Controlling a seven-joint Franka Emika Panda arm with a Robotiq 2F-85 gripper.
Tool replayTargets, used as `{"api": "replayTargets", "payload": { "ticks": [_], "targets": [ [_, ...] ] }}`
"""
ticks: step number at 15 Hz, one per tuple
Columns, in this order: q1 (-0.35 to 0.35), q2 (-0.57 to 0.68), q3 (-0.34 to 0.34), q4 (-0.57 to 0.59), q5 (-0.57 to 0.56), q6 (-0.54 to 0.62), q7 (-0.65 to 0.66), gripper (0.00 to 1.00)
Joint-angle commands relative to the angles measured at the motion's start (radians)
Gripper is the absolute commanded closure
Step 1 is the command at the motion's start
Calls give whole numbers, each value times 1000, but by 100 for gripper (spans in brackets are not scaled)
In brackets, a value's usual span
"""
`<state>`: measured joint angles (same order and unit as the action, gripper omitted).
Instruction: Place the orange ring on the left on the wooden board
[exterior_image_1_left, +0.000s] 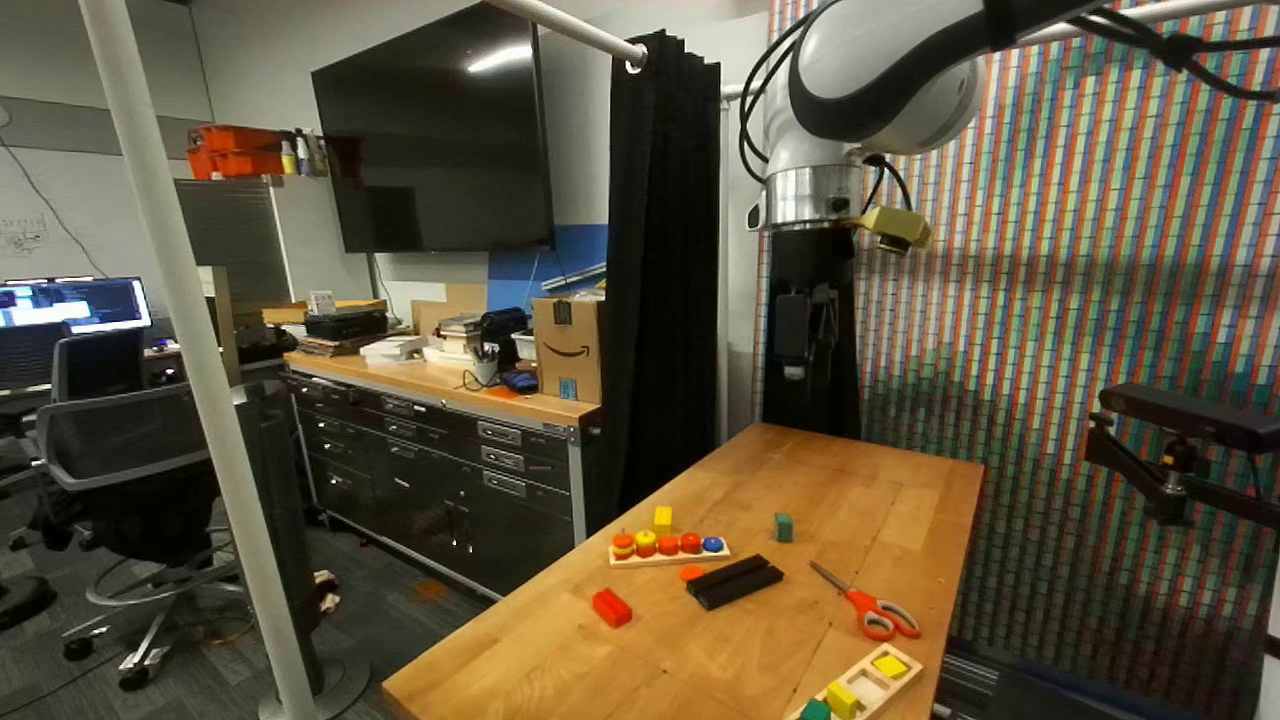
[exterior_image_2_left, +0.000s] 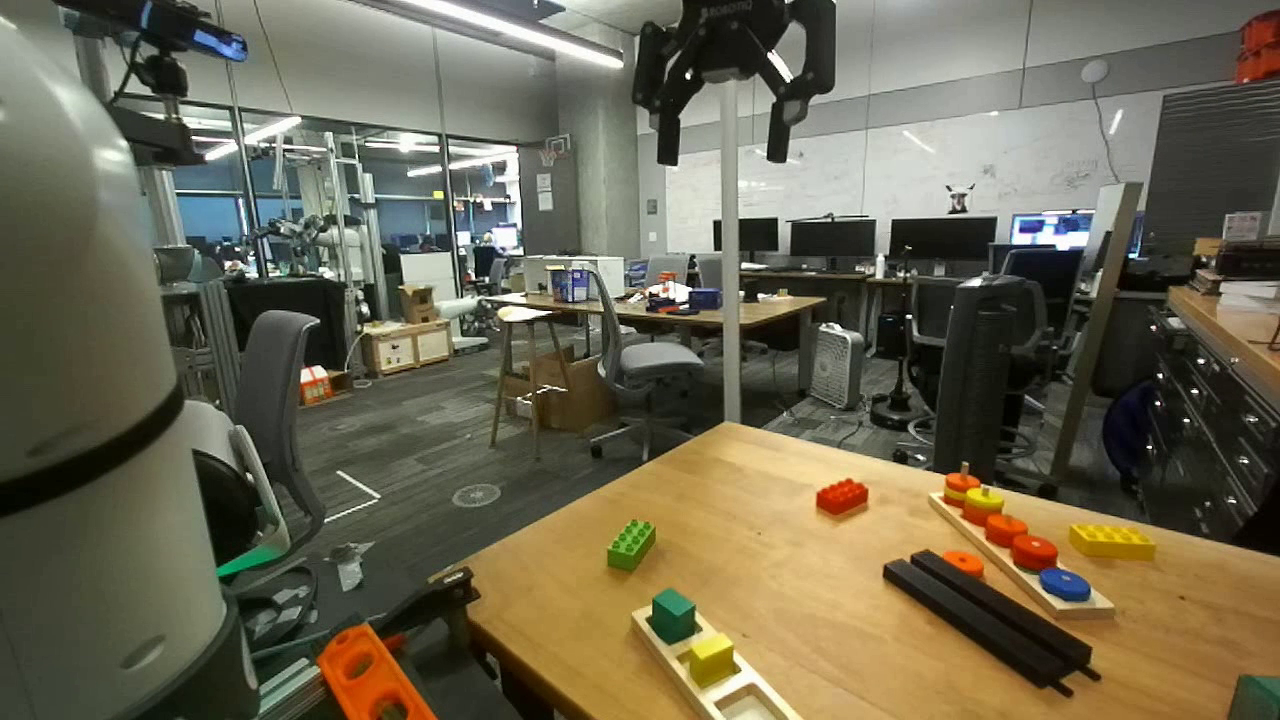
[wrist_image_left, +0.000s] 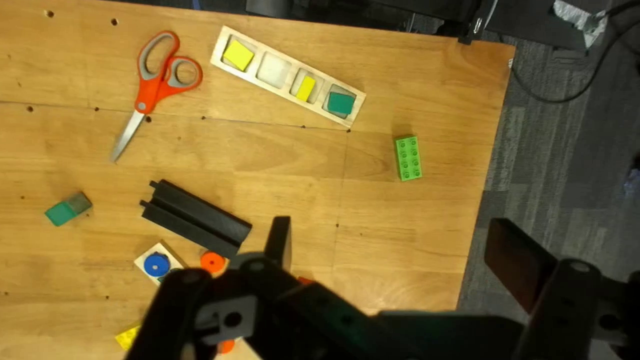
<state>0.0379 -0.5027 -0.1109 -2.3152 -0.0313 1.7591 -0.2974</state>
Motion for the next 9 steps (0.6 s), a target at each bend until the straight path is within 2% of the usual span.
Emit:
{"api": "replayTargets", "payload": {
  "ticks": [1,9],
  "targets": [
    [7,-89,6,-33,16,-13,-56,0],
    [-21,-289,24,-143,-27,11,8,0]
  ]
}}
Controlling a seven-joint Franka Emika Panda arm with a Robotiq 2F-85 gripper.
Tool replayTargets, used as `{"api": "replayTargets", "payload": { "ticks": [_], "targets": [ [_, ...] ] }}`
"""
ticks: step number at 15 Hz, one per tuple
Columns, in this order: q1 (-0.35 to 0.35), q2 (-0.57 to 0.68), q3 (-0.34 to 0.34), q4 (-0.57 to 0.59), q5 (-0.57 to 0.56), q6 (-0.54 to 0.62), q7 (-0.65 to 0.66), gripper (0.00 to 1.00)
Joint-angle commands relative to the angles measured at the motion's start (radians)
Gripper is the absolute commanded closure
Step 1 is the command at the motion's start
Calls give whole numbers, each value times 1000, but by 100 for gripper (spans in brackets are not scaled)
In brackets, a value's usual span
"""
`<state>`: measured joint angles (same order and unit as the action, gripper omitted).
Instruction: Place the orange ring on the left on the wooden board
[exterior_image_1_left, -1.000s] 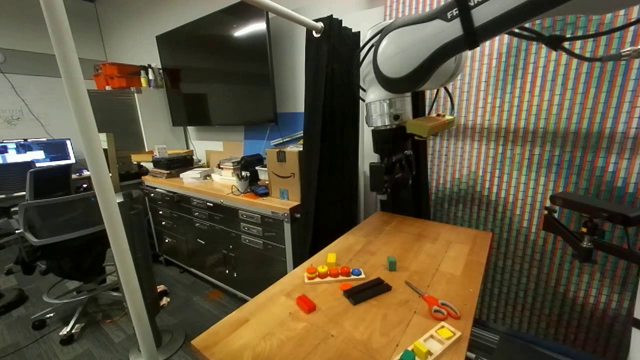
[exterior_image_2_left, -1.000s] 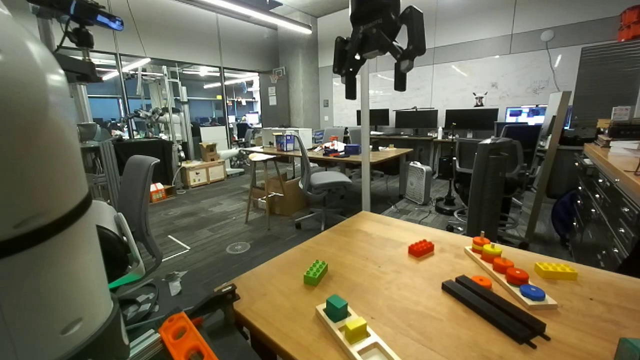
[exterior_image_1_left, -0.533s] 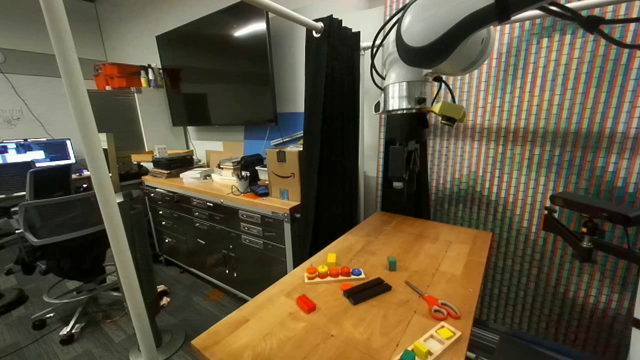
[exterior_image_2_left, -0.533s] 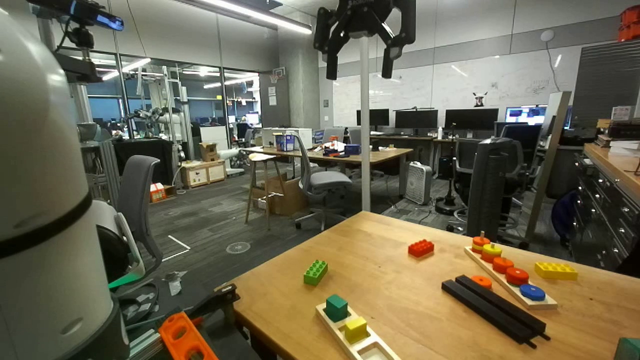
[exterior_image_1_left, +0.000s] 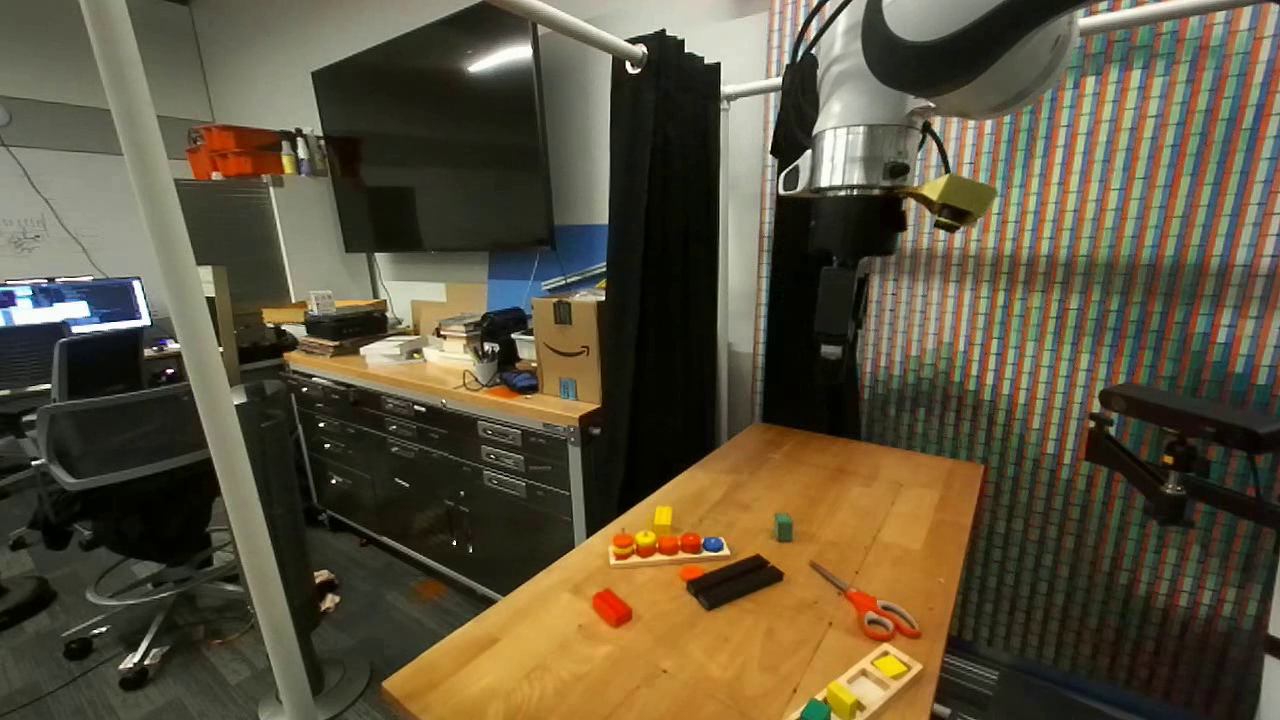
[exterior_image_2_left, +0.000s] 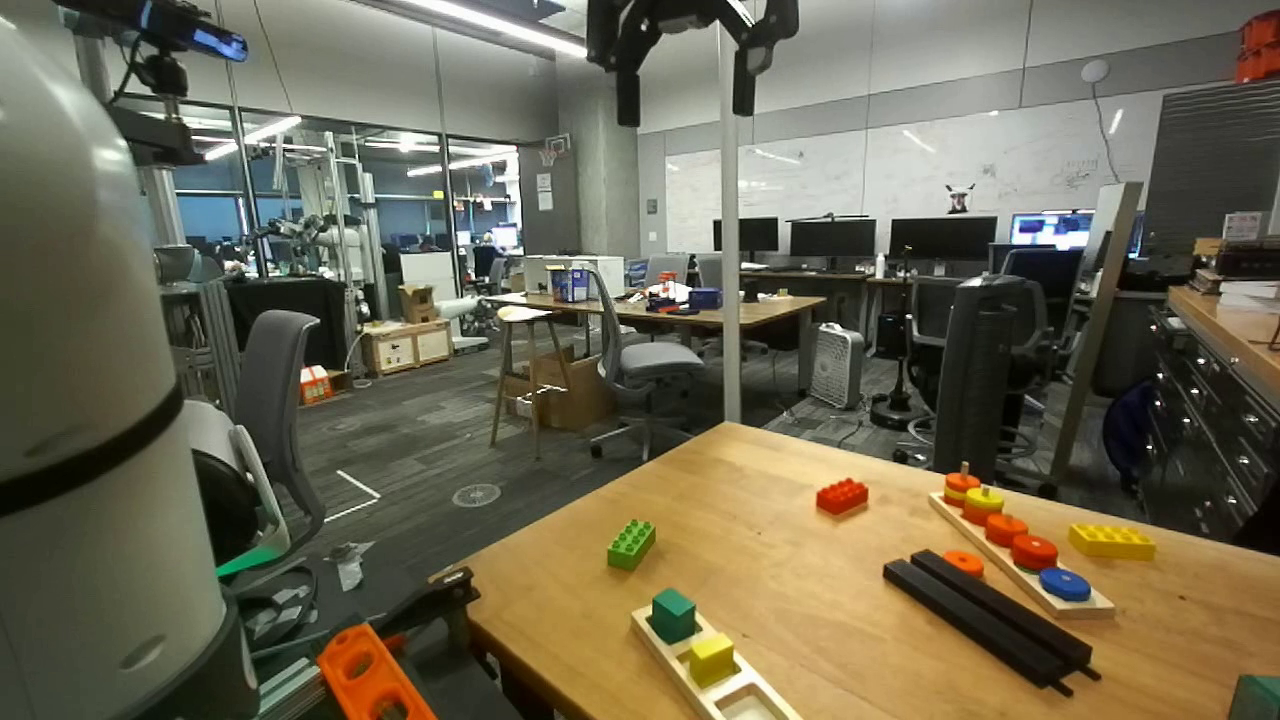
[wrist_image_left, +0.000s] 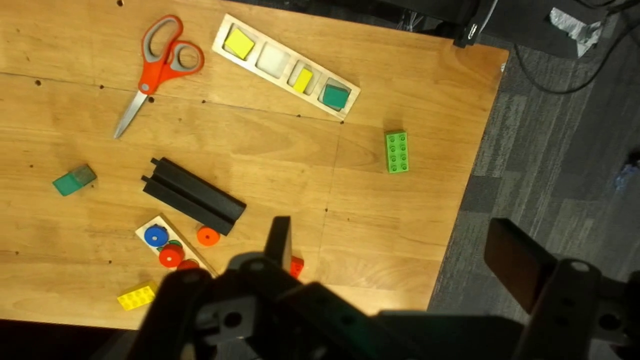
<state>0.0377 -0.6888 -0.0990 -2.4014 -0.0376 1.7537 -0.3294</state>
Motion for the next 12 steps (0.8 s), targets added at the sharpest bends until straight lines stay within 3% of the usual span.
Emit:
{"api": "replayTargets", "payload": {
  "ticks": [1,12],
  "targets": [
    [1,-25,-2,-11,-4,-1,11,0],
    [0,-21,-3,-20,-4,-3,13,0]
  ]
}}
